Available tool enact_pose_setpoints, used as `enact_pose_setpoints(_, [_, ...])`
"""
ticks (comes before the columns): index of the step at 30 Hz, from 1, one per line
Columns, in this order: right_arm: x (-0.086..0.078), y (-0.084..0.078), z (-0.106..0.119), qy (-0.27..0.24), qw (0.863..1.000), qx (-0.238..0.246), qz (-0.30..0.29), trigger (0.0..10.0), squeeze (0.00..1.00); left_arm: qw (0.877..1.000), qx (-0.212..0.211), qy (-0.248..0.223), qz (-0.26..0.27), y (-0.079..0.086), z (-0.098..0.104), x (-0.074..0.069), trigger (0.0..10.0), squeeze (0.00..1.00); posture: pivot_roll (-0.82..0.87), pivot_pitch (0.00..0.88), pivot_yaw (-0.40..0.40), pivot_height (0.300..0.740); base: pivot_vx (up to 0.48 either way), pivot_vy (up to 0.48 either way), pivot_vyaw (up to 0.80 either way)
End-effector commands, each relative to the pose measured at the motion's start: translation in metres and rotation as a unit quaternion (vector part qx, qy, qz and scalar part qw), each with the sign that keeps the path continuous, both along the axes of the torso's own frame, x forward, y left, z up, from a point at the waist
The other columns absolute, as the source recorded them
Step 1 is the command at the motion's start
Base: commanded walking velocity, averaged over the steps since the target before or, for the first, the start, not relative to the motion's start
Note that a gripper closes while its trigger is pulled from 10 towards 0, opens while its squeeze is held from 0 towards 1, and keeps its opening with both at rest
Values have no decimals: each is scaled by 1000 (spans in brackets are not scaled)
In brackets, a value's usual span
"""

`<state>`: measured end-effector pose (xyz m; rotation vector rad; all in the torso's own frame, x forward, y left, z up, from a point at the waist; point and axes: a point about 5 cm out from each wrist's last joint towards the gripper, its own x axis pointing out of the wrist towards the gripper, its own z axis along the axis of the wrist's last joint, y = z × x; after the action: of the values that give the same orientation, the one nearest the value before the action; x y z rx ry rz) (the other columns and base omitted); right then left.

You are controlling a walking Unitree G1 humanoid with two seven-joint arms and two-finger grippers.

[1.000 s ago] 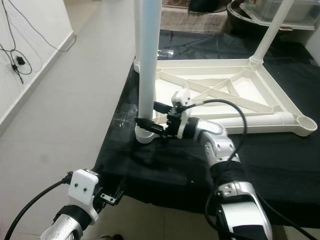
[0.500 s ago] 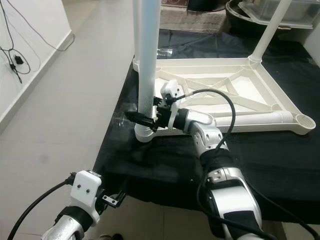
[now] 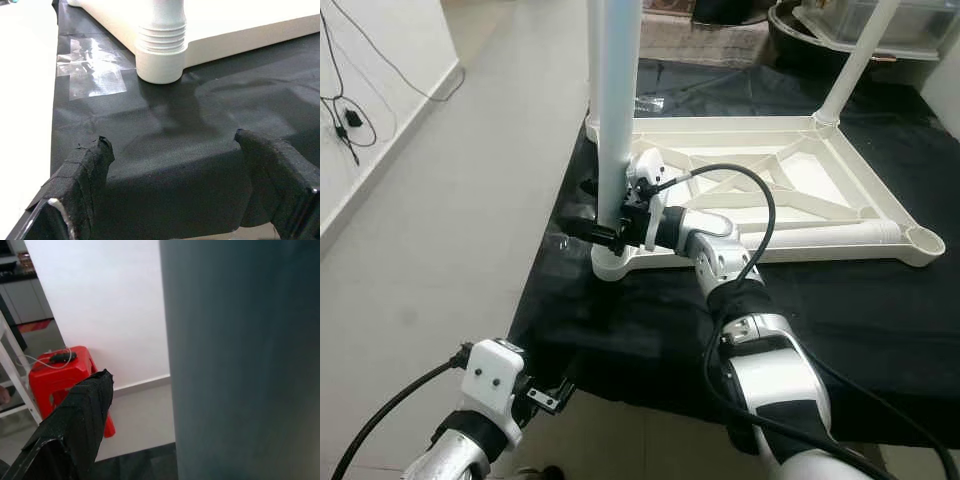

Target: Building children table

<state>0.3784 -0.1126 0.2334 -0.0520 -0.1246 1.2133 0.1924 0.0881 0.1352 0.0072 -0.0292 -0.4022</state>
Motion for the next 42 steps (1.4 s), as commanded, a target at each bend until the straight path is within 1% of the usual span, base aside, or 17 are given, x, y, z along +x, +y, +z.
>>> enact_pose_setpoints(1, [0,4,0,-6,1000,-8,7,10000,0,1000,-7,0,-2,-1,0,-3,10000,0,125,191,-82,740,0,0,0])
enact_pose_setpoints(4, [1,5,1,-9,1000,-7,4,10000,0,1000,-8,-2,-3,-1,0,-2,10000,0,125,192,-83,740,0,0,0])
enact_pose_setpoints(5, [2,6,1,-11,1000,-10,4,4667,0,1000,-8,-2,-3,-1,0,-2,10000,0,125,192,-83,740,0,0,0])
enact_pose_setpoints(6, [2,6,0,-13,1000,-11,2,863,0,1000,-8,-2,-3,-1,0,-2,10000,0,126,193,-81,740,0,0,0])
enact_pose_setpoints(7, [2,6,0,-13,1000,-11,2,863,0,1000,-8,-2,-3,-1,0,-2,10000,0,126,193,-81,740,0,0,0])
enact_pose_setpoints(8, [3,8,-1,-15,1000,-10,-4,0,0,1000,-6,-4,-4,-1,0,-1,10000,0,126,190,-83,740,0,0,0])
enact_pose_setpoints(21, [-2,10,-20,-16,1000,-5,-21,0,0,1000,-1,-3,1,0,-2,2,10000,0,120,186,-77,740,0,0,0])
enact_pose_setpoints(26, [3,-5,-28,-18,977,41,-210,0,0,1000,1,-6,3,1,-2,5,10000,0,107,178,-70,740,0,0,0])
enact_pose_setpoints(27, [3,-5,-28,-18,977,41,-210,0,0,1000,1,-6,3,1,-2,5,10000,0,107,178,-70,740,0,0,0])
enact_pose_setpoints(29, [1,-13,-34,-20,956,55,-289,0,0,1000,1,-7,4,1,-2,7,10000,0,101,174,-65,740,0,0,0])
enact_pose_setpoints(33, [-5,-33,-55,20,868,41,-494,0,0,1000,3,-10,1,1,-2,10,10000,0,96,169,-61,740,0,0,0])
enact_pose_setpoints(34, [-5,-33,-55,20,868,41,-494,0,0,1000,3,-10,1,1,-2,10,10000,0,96,169,-61,740,0,0,0])
enact_pose_setpoints(37, [-18,-40,-59,14,788,20,-615,0,0,1000,3,-11,1,1,-2,12,10000,0,96,163,-60,740,0,0,0])
enact_pose_setpoints(38, [-18,-40,-59,14,788,20,-615,0,0,1000,3,-11,1,1,-2,12,10000,0,96,163,-60,740,0,0,0])
enact_pose_setpoints(39, [-21,-40,-59,19,770,24,-637,0,0,1000,3,-12,1,1,-2,12,10000,0,96,163,-60,740,0,0,0])
enact_pose_setpoints(40, [-21,-40,-59,19,770,24,-637,0,0,1000,3,-12,1,1,-2,12,10000,0,96,163,-60,740,0,0,0])
enact_pose_setpoints(42, [-29,-34,-59,31,714,48,-698,0,0,1000,4,-13,2,0,-3,13,10000,0,95,161,-58,740,0,0,0])
